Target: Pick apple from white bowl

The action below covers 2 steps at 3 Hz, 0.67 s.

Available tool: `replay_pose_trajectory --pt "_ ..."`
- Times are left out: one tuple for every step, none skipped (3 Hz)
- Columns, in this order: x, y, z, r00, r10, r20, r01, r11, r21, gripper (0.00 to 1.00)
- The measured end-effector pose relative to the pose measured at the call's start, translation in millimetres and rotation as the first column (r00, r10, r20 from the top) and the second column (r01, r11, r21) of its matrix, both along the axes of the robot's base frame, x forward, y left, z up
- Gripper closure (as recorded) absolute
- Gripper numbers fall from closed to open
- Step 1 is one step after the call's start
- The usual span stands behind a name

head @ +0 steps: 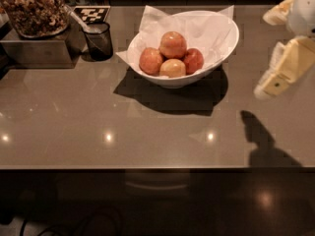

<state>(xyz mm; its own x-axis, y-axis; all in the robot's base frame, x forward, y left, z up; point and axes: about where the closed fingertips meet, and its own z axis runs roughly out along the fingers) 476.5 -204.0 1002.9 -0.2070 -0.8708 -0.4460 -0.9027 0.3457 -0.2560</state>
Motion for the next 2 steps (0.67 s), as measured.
replay_pose_trajectory --pt "33.0 29.1 20.3 0.9978 0.044 0.05 -0.051 0.987 0.153 0.0" --pt "34.4 32.4 25.8 0.9971 0.049 0.058 -0.058 0.983 0.172 0.0"
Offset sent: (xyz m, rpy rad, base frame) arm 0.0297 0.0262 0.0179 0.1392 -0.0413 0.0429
